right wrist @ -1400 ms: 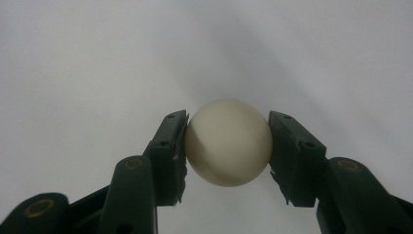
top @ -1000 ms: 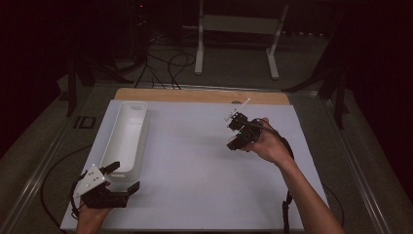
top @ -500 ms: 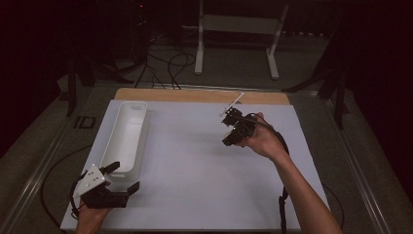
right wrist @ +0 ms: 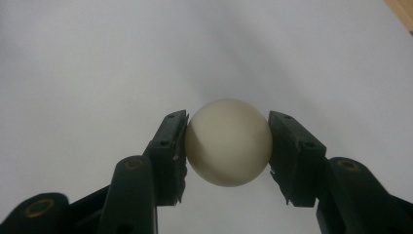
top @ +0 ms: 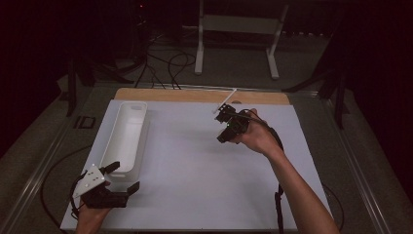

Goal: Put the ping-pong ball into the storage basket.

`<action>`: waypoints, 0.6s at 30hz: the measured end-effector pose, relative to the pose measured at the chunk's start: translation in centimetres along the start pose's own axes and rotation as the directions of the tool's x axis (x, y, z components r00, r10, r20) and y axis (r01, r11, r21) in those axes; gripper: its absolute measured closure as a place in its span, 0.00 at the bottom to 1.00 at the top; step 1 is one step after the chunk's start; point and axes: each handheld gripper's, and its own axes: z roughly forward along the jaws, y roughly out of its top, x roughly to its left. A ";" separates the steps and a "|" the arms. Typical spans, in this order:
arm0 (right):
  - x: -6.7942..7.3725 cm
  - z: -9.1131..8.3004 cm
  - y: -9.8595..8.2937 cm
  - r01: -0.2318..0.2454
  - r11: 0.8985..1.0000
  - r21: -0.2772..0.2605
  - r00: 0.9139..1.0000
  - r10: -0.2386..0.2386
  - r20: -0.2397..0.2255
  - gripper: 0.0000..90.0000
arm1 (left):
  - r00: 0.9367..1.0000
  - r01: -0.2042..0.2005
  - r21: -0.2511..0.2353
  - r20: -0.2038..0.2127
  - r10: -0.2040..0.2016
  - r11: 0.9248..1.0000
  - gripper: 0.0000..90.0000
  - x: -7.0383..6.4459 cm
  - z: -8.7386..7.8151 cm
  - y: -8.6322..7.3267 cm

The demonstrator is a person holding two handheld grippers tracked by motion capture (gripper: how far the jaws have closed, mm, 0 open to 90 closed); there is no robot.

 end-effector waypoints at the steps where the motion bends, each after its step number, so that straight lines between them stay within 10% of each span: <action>1: 0.0 0.0 0.1 0.007 1.000 -0.001 1.000 -0.007 0.001 0.56 | 1.000 0.000 0.000 0.000 0.000 1.000 0.01 0.0 0.0 0.0; 18: 0.1 -0.3 2.1 0.017 1.000 -0.014 1.000 -0.017 0.001 0.56 | 1.000 -0.001 0.000 0.002 0.001 1.000 0.01 0.0 0.0 0.0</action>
